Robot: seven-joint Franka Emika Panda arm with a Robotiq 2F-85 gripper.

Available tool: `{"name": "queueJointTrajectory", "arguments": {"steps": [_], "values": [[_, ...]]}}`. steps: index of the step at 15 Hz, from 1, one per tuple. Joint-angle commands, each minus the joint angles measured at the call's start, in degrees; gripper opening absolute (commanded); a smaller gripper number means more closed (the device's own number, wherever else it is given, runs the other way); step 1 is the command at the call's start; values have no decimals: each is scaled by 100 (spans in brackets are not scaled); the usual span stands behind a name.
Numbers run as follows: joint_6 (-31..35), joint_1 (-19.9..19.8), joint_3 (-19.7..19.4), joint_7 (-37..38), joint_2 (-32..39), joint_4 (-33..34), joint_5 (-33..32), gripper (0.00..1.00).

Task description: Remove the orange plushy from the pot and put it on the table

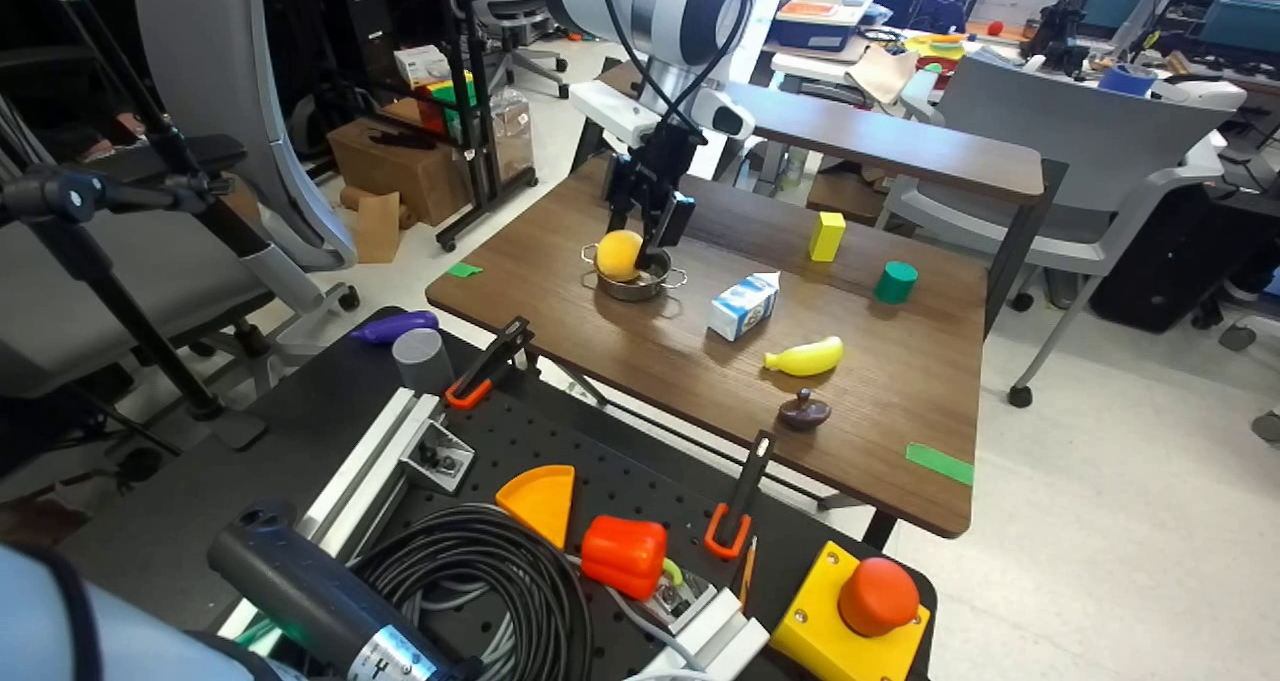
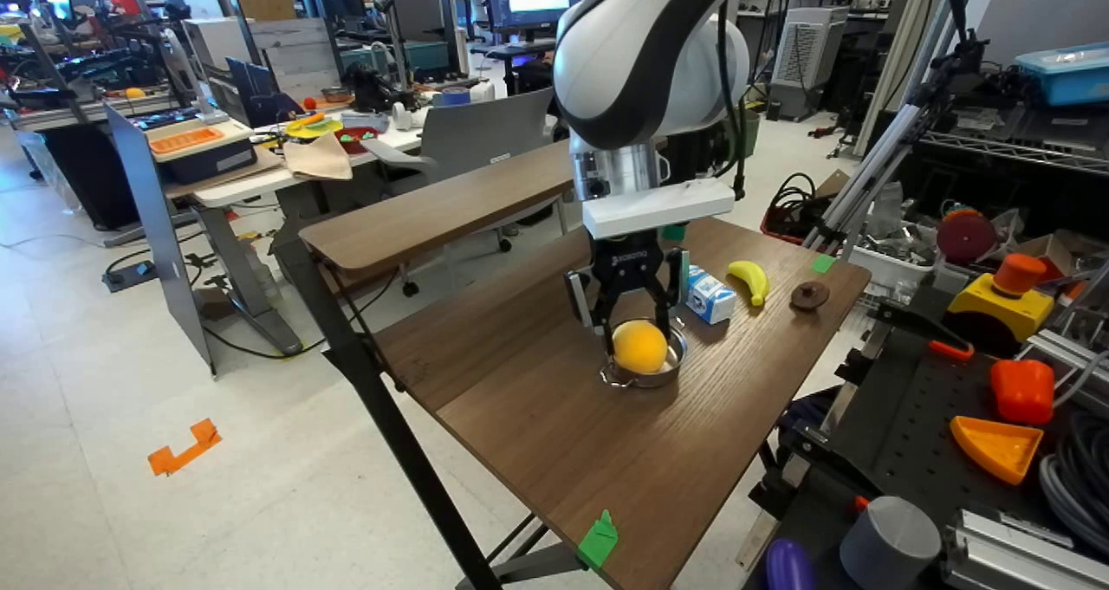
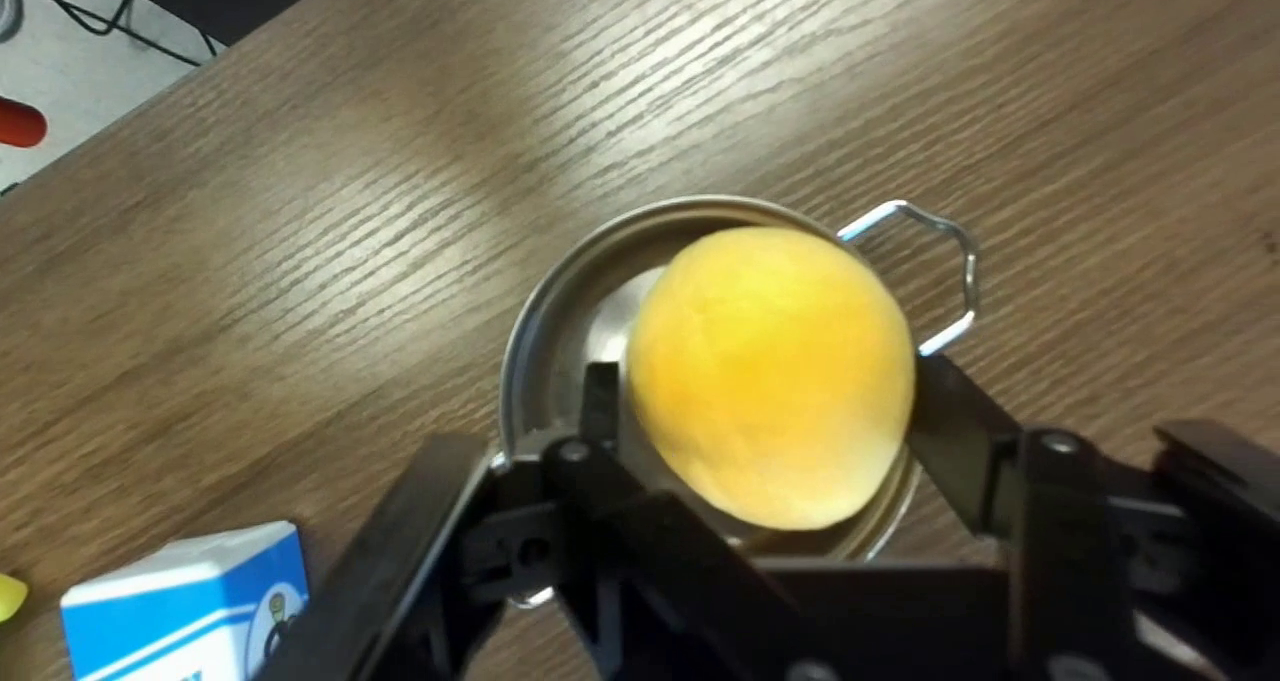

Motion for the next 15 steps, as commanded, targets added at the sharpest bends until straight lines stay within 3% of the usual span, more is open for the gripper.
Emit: {"name": "queueJointTrajectory", "arguments": {"steps": [1,7,15], "values": [[-90,96,-80,121,48,170,-84,42],[-167,1,-28,-30,-232,-72,-5,3],[98,-419,90,-514,-1213,-695,540,4]]}}
